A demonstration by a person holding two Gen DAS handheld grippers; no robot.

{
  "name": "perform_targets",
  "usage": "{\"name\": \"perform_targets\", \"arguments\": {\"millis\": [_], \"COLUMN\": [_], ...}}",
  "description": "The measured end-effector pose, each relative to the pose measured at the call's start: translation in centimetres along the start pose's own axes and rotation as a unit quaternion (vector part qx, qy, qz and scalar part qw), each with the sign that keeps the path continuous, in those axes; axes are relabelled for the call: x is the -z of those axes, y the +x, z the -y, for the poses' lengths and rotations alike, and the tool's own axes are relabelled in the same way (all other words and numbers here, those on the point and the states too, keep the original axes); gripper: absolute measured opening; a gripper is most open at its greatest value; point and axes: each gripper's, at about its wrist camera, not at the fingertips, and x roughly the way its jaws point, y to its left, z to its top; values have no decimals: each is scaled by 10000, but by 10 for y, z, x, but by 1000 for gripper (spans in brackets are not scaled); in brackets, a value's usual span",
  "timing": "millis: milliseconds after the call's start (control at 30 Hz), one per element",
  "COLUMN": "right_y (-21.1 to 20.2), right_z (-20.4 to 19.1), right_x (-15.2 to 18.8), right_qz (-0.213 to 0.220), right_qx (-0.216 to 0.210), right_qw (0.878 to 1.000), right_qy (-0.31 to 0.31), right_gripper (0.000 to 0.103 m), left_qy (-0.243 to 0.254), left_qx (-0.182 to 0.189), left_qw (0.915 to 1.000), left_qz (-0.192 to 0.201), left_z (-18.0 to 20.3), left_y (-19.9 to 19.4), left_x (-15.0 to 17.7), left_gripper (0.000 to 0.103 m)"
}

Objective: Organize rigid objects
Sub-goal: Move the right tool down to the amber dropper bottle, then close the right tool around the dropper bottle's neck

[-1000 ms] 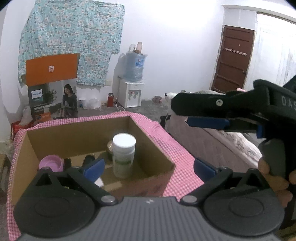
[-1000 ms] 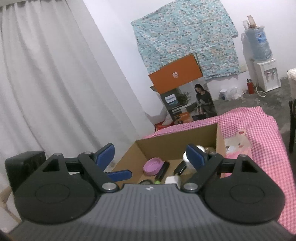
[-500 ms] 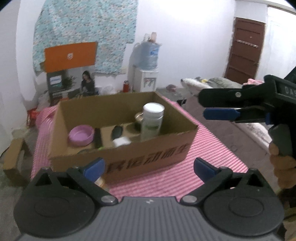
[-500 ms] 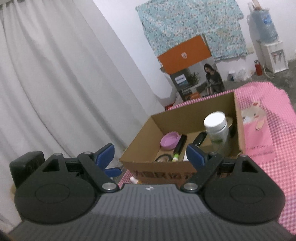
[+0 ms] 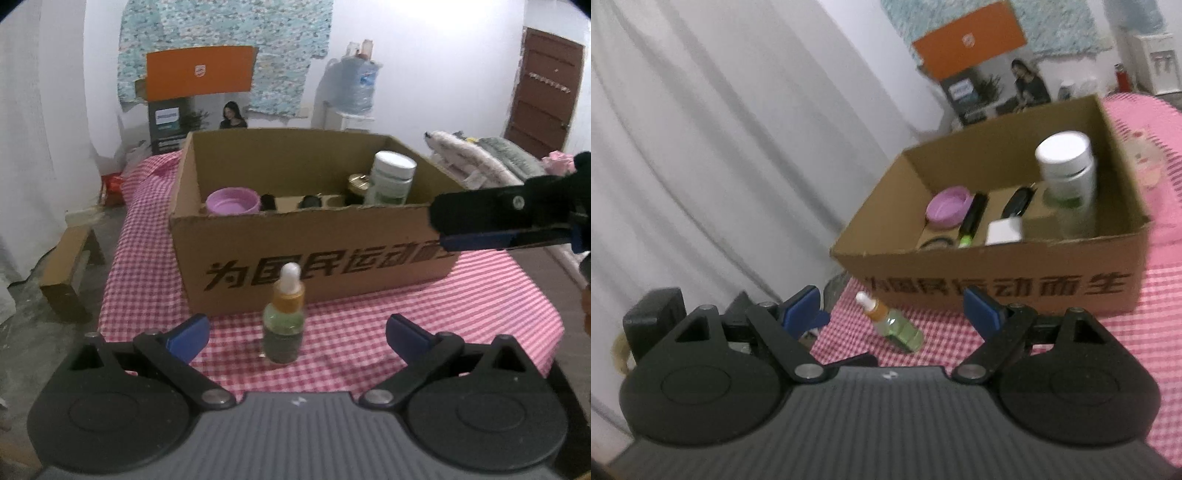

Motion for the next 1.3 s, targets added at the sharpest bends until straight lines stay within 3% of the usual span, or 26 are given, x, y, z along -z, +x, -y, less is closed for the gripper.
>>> {"name": "perform_targets", "arguments": {"millis": [167,400,533,667,733,800,1300], "right_y": [39,86,105,115,119,119,67], "right_z": [-12,-28,-35,-36,-36,-35,-12], "right_x": [3,2,0,-2,-2,-3,9], "right_qz": [-365,-789,-959,-1045,-1087,-1096,-926], "right_qx": [-53,189,272,307,323,291,696], "right_qw": [9990,9942,9908,9879,9869,9869,9883], "right_qy": [-239,-711,-913,-1103,-1150,-1145,-991], "right_gripper": [79,53,47,40,30,30,24], "left_qy": [86,110,142,136,102,84,659], "left_qx": [-55,-67,-26,1,40,94,615], "left_qw": [9999,9999,9999,9999,9999,9999,9959], "left_qz": [-29,-52,-70,-103,-112,-89,-77], "left_z": [-2,-5,-7,-8,-8,-7,49], "left_y": [22,43,52,58,59,60,61], "left_x": [6,12,12,12,12,13,16], "left_gripper": [91,68,65,50,43,36,34]}}
